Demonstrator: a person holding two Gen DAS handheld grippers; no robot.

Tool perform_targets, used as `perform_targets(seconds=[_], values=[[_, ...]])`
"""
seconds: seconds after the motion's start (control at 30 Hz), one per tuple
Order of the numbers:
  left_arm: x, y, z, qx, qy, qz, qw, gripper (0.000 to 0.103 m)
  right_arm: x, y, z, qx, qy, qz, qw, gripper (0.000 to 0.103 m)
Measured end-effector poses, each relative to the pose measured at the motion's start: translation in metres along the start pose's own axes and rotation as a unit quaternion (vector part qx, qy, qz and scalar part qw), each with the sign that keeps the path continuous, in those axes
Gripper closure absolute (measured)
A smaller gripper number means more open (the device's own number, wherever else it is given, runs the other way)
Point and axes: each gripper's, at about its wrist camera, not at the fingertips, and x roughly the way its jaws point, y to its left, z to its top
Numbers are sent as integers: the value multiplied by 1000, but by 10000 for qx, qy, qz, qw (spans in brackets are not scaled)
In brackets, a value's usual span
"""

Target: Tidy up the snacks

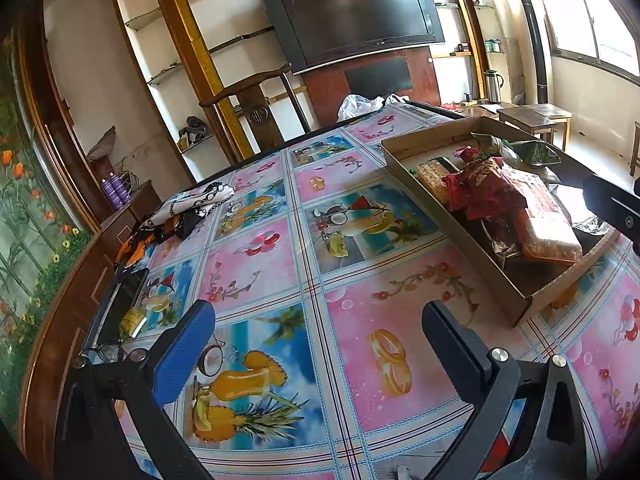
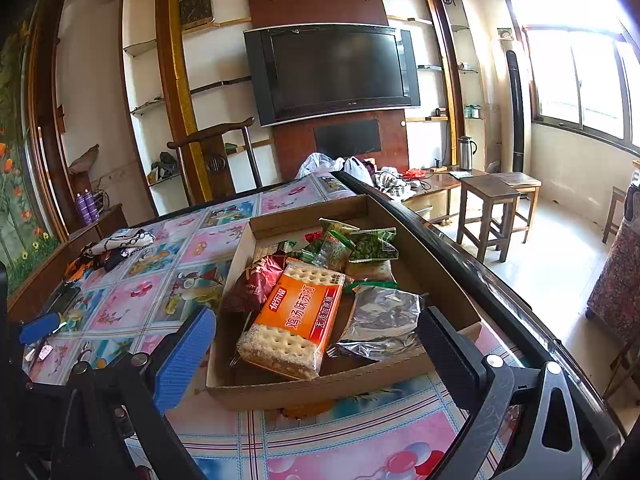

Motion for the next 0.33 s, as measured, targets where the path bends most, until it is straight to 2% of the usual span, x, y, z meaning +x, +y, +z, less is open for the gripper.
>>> perform_targets(seconds=[0.2, 0.33], values=[[0, 3, -1, -49, 62, -97, 9999, 0, 0, 0, 0, -1, -5, 26, 10000, 1], [-2, 6, -2, -109, 37, -10, 9999, 0, -3, 1, 0, -24, -93, 35, 9999, 1]])
